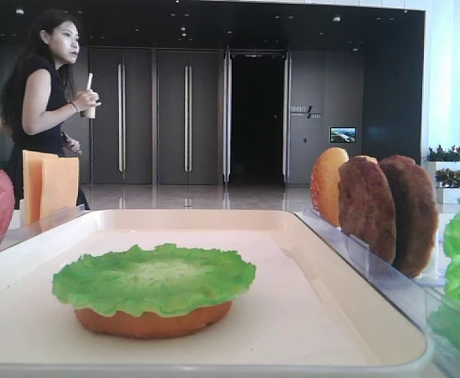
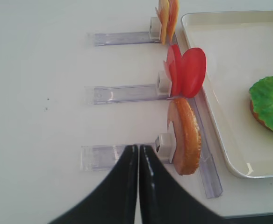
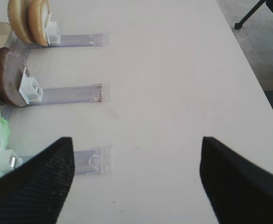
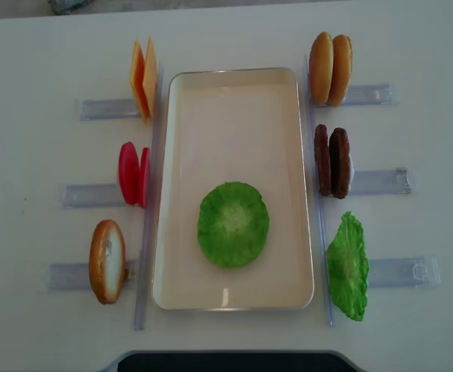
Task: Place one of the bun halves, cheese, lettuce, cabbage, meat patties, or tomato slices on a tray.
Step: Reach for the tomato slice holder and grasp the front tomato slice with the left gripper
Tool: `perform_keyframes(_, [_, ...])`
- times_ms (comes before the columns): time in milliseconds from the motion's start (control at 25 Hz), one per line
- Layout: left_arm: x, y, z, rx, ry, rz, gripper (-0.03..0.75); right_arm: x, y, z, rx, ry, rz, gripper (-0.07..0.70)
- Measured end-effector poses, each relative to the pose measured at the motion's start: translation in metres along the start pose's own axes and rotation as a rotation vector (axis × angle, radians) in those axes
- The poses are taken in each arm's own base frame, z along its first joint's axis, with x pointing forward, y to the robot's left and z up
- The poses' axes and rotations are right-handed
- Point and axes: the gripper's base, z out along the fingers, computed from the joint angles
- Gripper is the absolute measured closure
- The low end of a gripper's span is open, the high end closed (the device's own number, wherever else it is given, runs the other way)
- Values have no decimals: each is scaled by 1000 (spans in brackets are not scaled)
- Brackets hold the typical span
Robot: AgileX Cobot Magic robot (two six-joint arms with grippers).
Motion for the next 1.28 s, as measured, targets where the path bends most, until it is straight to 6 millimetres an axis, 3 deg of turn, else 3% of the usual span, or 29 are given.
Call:
perform_keyframes(1000, [0,0,0,0,0,0,714,0,1,0,-12,0,5,76])
perform_keyframes(1160, [0,0,0,0,0,-1,640,0,1,0,-12,0,5,76])
perform_keyframes(1280, [0,0,0,0,0,-2,487,0,1,0,-12,0,5,76])
